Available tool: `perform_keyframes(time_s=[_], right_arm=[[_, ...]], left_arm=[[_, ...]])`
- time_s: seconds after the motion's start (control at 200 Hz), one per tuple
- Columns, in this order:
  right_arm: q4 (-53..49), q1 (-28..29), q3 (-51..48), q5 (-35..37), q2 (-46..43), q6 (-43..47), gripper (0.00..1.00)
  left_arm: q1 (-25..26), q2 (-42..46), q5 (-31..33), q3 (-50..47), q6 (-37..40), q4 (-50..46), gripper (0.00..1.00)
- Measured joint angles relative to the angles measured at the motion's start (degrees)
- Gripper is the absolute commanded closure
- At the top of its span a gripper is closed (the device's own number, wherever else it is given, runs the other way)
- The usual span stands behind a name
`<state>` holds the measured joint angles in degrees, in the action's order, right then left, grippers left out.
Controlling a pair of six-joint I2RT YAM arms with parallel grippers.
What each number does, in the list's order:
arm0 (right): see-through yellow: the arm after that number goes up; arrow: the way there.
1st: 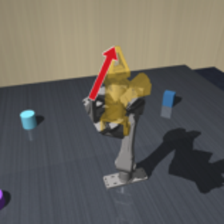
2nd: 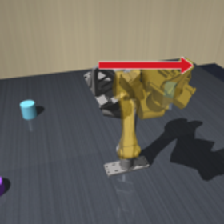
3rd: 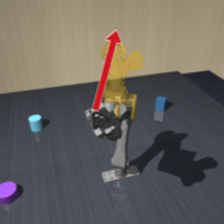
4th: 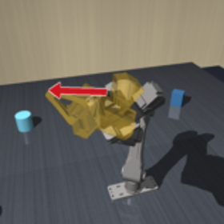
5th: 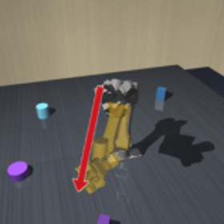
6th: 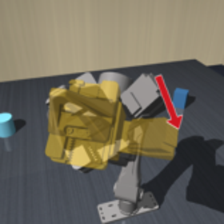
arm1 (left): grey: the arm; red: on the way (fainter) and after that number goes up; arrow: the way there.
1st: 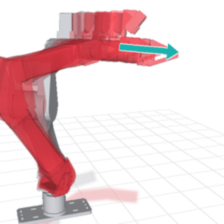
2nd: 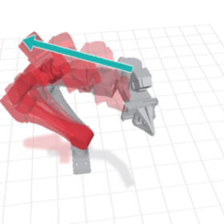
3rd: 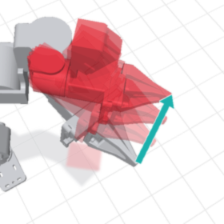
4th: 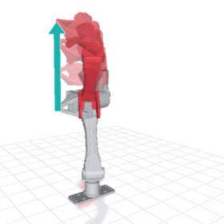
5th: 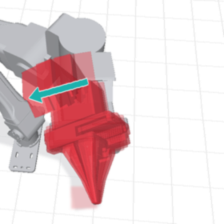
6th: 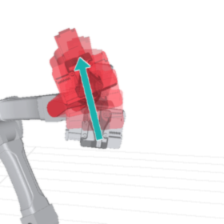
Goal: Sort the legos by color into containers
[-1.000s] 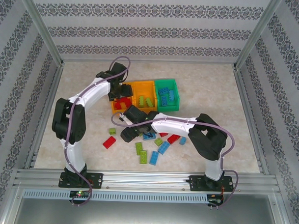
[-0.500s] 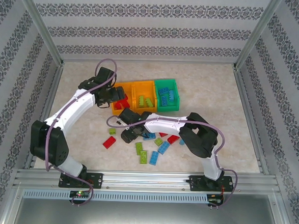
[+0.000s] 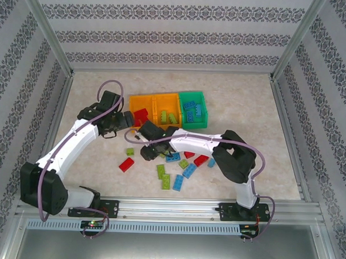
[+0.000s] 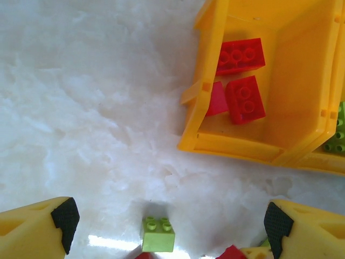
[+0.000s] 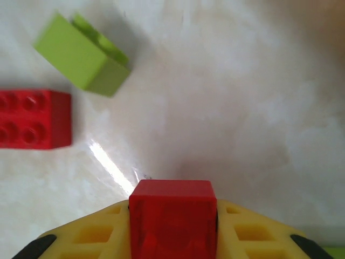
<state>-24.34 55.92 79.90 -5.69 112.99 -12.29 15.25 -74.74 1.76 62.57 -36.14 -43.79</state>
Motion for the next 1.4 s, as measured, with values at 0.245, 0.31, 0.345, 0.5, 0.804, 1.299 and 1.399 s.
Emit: perform_keyframes(time_s=[0.245, 0.31, 0.345, 0.5, 0.804, 1.299, 1.399], right_arm=[[4.4, -9.6, 8.4, -6.9, -0.4, -6.3, 0.7], [4.7, -12.0, 13.0, -8.3, 1.6, -8.0, 0.7], [5.0, -13.0, 15.4, -9.0, 3.1, -9.0, 0.7], [5.2, -15.7, 22.7, -11.5, 9.6, -13.1, 0.66], [2.4, -16.3, 29.9, -13.8, 17.1, -17.8, 0.53], [3.8, -16.8, 30.3, -15.2, 17.4, -19.5, 0.37], [4.5, -16.8, 28.4, -15.2, 16.1, -19.5, 0.37]], left_arm=[[0.0, 5.6, -0.5, -8.2, -0.3, -1.4, 0.09], [0.1, 7.3, -1.2, -10.5, -0.4, -1.4, 0.09], [0.2, 8.5, -1.5, -11.8, -0.6, -1.4, 0.09], [3.1, 12.9, -1.9, -16.1, -2.2, -1.5, 0.09], [11.3, 16.0, -2.2, -22.5, -11.7, -2.4, 0.07], [14.4, 14.4, -7.3, -29.7, -30.9, 1.5, 0.0], [14.4, 12.8, -7.3, -29.6, -32.7, 2.7, 0.0]])
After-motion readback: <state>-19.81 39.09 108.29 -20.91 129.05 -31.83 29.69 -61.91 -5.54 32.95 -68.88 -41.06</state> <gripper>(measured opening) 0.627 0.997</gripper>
